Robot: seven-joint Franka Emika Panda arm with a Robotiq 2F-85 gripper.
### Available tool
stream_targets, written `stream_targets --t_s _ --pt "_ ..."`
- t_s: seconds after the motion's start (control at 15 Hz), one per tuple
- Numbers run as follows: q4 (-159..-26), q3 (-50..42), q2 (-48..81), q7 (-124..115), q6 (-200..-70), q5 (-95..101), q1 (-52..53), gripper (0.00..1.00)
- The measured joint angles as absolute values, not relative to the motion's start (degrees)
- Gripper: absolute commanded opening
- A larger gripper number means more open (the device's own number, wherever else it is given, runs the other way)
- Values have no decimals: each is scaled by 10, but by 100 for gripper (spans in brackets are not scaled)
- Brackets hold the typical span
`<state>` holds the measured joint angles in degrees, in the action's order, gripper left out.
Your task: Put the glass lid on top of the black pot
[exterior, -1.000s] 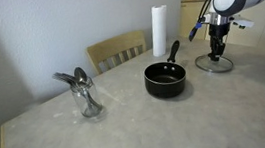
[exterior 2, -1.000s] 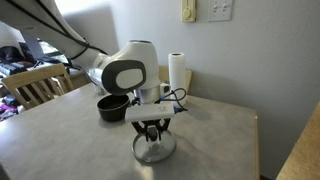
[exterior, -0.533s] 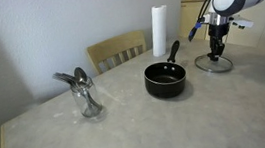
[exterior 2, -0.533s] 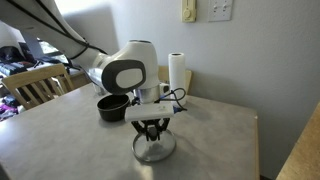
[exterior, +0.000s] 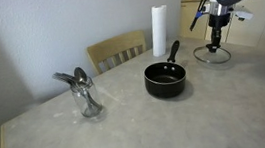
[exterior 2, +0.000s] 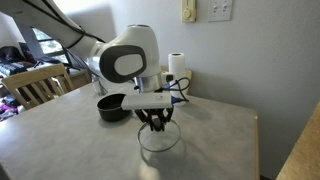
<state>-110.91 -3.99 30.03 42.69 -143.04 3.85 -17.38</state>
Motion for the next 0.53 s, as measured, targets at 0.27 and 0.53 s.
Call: stream_targets --t_s 0.27,0.53 --pt "-1109 -40 261 373 -1410 39 -168 16" --pt "-1109 -38 229 326 -1376 39 -148 16"
